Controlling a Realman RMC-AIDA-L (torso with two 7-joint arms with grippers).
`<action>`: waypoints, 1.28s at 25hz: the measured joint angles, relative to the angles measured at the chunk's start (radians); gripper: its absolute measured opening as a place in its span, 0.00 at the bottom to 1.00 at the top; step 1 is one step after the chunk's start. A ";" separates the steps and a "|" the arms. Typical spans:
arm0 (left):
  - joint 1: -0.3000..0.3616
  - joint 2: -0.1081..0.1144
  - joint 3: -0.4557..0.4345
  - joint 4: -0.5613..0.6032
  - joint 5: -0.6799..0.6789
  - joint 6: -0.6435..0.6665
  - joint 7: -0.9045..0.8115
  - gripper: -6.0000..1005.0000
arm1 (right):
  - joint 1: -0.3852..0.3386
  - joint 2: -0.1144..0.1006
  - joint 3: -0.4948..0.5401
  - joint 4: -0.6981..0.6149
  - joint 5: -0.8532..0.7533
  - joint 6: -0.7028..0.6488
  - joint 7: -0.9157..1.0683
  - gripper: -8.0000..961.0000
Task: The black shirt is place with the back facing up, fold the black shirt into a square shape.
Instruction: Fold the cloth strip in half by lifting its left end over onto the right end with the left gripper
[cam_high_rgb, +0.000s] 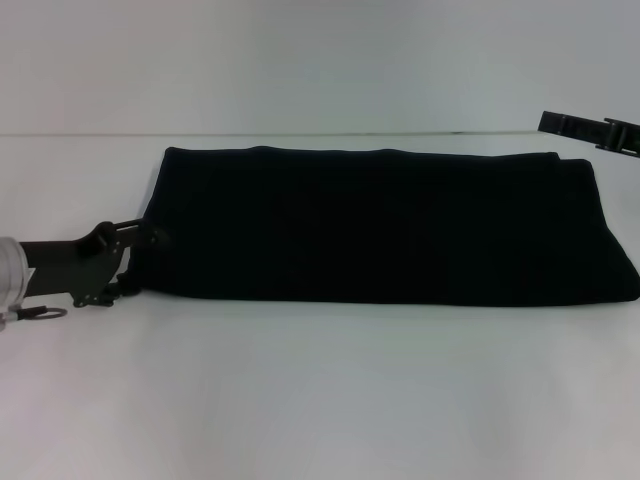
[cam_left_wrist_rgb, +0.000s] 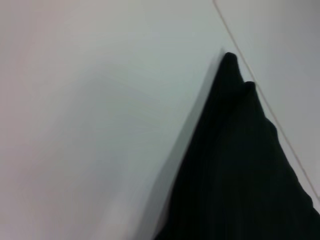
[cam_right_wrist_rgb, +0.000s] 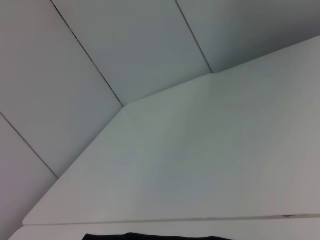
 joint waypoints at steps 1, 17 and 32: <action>-0.001 0.000 0.000 0.000 -0.004 0.000 0.005 0.93 | 0.000 0.000 0.000 0.000 0.001 0.000 0.000 0.78; -0.005 0.002 -0.002 -0.006 -0.015 0.005 0.126 0.93 | 0.000 0.001 0.000 -0.008 0.001 0.000 0.000 0.78; 0.008 0.000 0.001 -0.005 -0.004 -0.043 0.211 0.37 | 0.002 0.002 0.000 -0.009 0.000 0.000 0.000 0.78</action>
